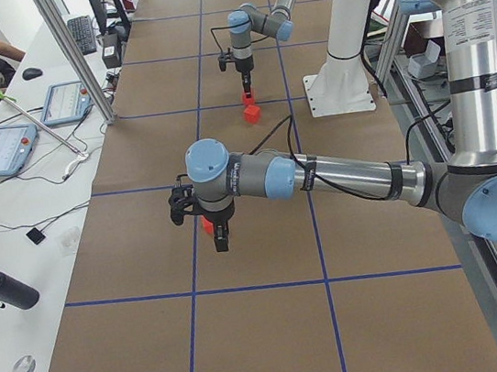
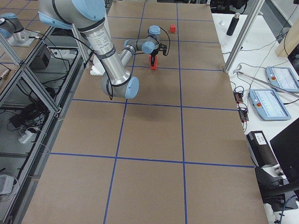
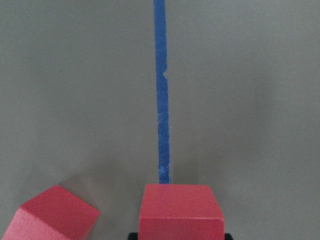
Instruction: Form red blocks into L shape at center
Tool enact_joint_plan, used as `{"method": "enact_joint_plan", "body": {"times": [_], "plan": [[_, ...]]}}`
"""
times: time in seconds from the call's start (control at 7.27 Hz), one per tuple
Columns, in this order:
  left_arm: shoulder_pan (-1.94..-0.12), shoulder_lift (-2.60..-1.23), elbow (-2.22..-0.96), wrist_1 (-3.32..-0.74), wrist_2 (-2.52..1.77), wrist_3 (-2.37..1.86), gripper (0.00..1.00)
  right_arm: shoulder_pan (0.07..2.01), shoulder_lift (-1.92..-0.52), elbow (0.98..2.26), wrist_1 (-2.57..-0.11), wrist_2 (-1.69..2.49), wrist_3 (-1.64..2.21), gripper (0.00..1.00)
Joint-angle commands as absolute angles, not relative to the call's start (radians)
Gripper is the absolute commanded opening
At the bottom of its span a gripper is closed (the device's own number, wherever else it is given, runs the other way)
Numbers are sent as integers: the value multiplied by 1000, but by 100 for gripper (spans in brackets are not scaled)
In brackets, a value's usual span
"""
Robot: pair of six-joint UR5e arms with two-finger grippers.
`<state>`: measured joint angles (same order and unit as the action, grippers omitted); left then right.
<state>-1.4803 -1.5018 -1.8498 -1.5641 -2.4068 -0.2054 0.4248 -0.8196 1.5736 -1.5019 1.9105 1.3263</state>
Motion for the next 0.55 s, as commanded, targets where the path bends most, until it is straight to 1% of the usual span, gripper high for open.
{"method": "enact_joint_plan", "body": {"times": [0.0, 0.14, 0.28, 0.41], "plan": [[-1480, -1502, -1850, -1565, -2408, -206, 100, 416, -810, 1559, -1502, 1904, 1321, 0], [-1480, -1502, -1851, -1565, -2408, -206, 100, 416, -808, 1557, -1502, 1904, 1321, 0], [-1480, -1502, -1853, -1565, -2408, -206, 100, 416, -810, 1557, -1503, 1904, 1319, 51], [-1480, -1502, -1853, -1565, -2408, -209, 100, 416, -808, 1557, -1503, 1904, 1321, 99]]}}
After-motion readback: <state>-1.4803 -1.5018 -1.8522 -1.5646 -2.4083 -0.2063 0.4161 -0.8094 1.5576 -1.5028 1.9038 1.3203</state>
